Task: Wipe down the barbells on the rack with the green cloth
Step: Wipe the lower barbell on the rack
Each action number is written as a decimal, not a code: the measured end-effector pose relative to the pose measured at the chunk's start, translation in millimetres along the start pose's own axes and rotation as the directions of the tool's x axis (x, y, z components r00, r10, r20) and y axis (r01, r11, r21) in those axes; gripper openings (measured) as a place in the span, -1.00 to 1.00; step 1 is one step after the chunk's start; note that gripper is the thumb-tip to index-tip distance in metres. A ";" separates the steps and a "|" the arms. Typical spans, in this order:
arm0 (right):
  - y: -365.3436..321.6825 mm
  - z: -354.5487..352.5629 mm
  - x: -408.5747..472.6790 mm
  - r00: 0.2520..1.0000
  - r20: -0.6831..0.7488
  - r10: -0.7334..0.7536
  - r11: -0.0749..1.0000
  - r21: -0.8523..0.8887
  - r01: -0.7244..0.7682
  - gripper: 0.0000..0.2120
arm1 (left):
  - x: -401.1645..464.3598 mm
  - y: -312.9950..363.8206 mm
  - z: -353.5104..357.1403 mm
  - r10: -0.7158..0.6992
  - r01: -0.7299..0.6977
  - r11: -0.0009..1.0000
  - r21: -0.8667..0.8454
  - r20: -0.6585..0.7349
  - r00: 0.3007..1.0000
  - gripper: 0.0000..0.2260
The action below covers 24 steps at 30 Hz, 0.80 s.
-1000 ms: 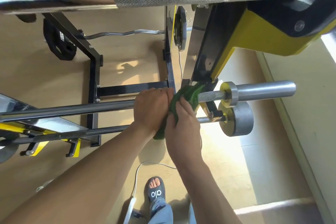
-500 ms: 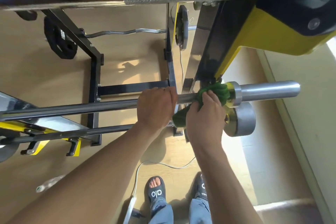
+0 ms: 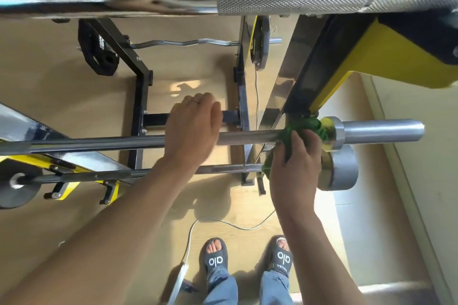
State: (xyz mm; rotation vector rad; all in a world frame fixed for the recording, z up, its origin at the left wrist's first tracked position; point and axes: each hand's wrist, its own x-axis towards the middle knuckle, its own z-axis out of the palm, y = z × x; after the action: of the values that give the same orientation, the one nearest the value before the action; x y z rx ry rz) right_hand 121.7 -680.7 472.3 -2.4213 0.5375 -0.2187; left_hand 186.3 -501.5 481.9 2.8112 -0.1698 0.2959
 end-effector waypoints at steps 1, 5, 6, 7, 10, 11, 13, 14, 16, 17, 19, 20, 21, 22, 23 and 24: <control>0.7 5.3 0.1 1.000 0.006 -0.021 1.000 -0.013 0.021 -0.70 | 0.2 -14.0 -1.6 -0.042 0.042 0.999 0.030 -0.001 0.999 -0.67; 5.1 14.8 2.9 0.991 -0.019 -0.132 0.991 -0.019 0.132 -0.73 | -7.6 -56.7 4.0 -0.114 0.104 0.988 0.118 0.077 0.991 -0.63; 6.2 16.1 3.6 0.988 -0.029 -0.154 0.988 -0.024 0.154 -0.73 | -9.1 -59.2 7.0 -0.120 0.108 0.987 0.116 0.109 0.987 -0.62; 7.2 18.0 3.7 0.986 -0.039 -0.164 0.986 -0.028 0.163 -0.73 | -10.0 -59.9 10.3 -0.129 0.116 0.988 0.104 0.128 0.983 -0.61; -5.8 32.0 -3.7 0.978 -0.015 -0.209 0.978 -0.001 0.209 -0.74 | -10.7 -61.0 14.1 -0.142 0.133 0.988 0.074 0.136 0.981 -0.62; -15.5 38.8 -10.2 0.969 0.027 -0.247 0.969 0.026 0.246 -0.73 | -11.4 -61.5 13.9 -0.139 0.131 0.989 0.071 0.137 0.981 -0.60; -37.2 53.5 -26.4 0.929 0.107 -0.353 0.935 0.050 0.350 -0.73 | -13.2 -64.4 13.4 -0.157 0.148 0.987 0.069 0.152 0.976 -0.59; -45.3 58.5 -31.2 0.899 0.134 -0.417 0.909 0.046 0.414 -0.74 | -13.8 -65.8 13.5 -0.178 0.169 0.983 0.068 0.161 0.971 -0.59; -45.8 57.7 -24.9 0.823 0.196 -0.533 0.839 -0.002 0.544 -0.76 | -14.0 -68.3 13.3 -0.205 0.198 0.979 0.057 0.169 0.964 -0.59; -38.0 51.0 -16.5 0.786 0.234 -0.572 0.801 -0.047 0.596 -0.76 | -13.7 -68.8 12.7 -0.206 0.201 0.978 0.048 0.168 0.964 -0.58; -11.0 32.1 1.9 0.782 0.240 -0.575 0.760 -0.199 0.619 -0.76 | -13.1 -69.7 12.1 -0.210 0.205 0.978 0.045 0.170 0.963 -0.57; 1.7 22.1 9.7 0.821 0.185 -0.540 0.779 -0.258 0.571 -0.79 | -13.4 -69.5 12.6 -0.214 0.207 0.977 0.054 0.171 0.962 -0.56; 10.1 14.2 13.7 0.868 0.106 -0.486 0.824 -0.274 0.495 -0.83 | -13.6 -68.1 13.2 -0.216 0.207 0.976 0.069 0.171 0.961 -0.56; 12.2 13.1 14.6 0.905 0.045 -0.424 0.871 -0.255 0.420 -0.80 | -13.4 -66.4 13.4 -0.216 0.204 0.975 0.087 0.166 0.962 -0.56; 8.9 18.5 13.0 0.928 0.013 -0.373 0.904 -0.218 0.366 -0.74 | -13.3 -64.6 13.7 -0.215 0.200 0.975 0.101 0.162 0.963 -0.56; 0.2 27.0 9.6 0.935 0.005 -0.355 0.919 -0.178 0.351 -0.69 | -12.8 -63.8 14.6 -0.210 0.193 0.975 0.112 0.159 0.965 -0.56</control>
State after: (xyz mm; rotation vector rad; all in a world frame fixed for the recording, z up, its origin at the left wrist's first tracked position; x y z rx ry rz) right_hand 138.0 -669.9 451.3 -2.6806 0.1277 -0.3711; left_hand 186.0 -444.8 446.9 2.9170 0.0969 0.0173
